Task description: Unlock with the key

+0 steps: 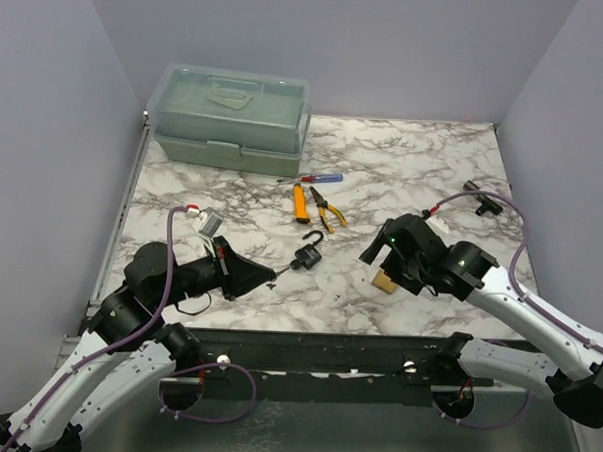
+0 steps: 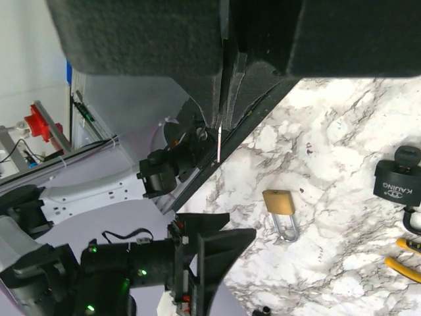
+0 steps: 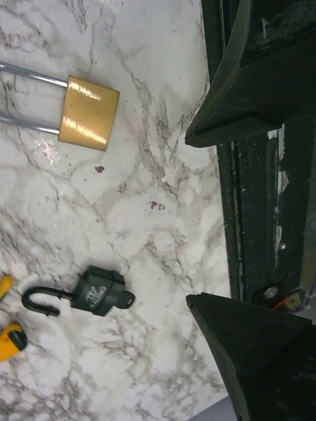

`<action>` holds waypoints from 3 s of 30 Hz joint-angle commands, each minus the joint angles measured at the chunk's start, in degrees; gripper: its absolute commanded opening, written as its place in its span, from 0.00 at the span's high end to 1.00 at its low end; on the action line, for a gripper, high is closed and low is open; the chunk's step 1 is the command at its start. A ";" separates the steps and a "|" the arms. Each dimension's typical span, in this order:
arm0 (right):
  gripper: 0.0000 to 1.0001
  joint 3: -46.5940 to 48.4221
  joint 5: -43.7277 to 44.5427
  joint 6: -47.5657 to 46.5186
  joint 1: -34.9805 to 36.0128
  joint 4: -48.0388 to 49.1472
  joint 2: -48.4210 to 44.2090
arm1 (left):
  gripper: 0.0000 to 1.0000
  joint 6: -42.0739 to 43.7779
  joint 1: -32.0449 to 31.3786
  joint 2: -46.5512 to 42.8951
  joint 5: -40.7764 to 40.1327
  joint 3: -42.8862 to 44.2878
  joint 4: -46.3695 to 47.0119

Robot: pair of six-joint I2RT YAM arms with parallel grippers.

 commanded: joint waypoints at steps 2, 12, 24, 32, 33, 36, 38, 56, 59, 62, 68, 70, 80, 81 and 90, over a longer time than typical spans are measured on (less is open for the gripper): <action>0.00 -6.53 -15.75 -5.49 -13.17 8.99 2.65 | 1.00 3.36 -0.33 0.32 -2.08 1.06 -3.59; 0.00 -3.19 -10.97 -6.10 -17.07 2.25 16.74 | 1.00 3.56 -0.36 -0.45 -3.33 0.86 -3.85; 0.00 -4.77 -7.77 -9.80 -17.85 4.70 22.68 | 1.00 4.00 -0.31 0.65 -3.08 0.95 -3.81; 0.01 -6.74 -6.34 -13.92 -19.07 9.46 26.01 | 1.00 4.09 -0.27 1.07 -2.94 0.90 -3.73; 0.02 -7.13 -6.69 -14.57 -19.29 10.30 26.13 | 1.00 4.09 -0.26 1.14 -2.90 0.87 -3.71; 0.05 -7.90 -7.33 -16.21 -19.90 12.73 26.92 | 1.00 4.08 -0.28 1.31 -2.98 0.92 -3.71; 0.06 -8.08 -7.58 -16.83 -20.23 13.56 27.62 | 1.00 4.08 -0.24 1.35 -3.06 0.92 -3.70; 0.23 -6.83 -8.01 -16.35 -20.78 12.13 31.15 | 1.00 4.16 0.50 2.21 -2.68 0.89 -3.63; 0.25 -6.86 -8.61 -16.35 -20.78 12.33 31.51 | 1.00 4.18 0.71 2.30 -2.48 0.91 -3.53; 0.27 -6.81 -8.81 -16.35 -20.82 12.25 31.92 | 1.00 4.17 1.01 2.59 -2.21 0.86 -3.48; 0.35 -6.56 -8.89 -16.19 -20.80 11.99 31.99 | 1.00 4.17 1.69 2.82 -1.51 0.81 -3.27; 0.38 -6.46 -8.91 -16.17 -20.81 11.98 31.98 | 1.00 4.18 1.82 2.93 -1.28 0.84 -3.22; 0.67 -6.96 -8.86 -15.83 -20.78 12.27 31.41 | 1.00 4.18 2.08 2.99 -1.08 0.85 -3.05; 0.71 -6.98 -8.82 -15.70 -20.80 12.25 31.19 | 1.00 4.18 2.13 3.01 -1.05 0.83 -3.06; 0.99 -5.14 -10.73 -14.84 -20.79 10.92 27.11 | 1.00 4.18 2.14 3.56 -1.04 0.69 -3.07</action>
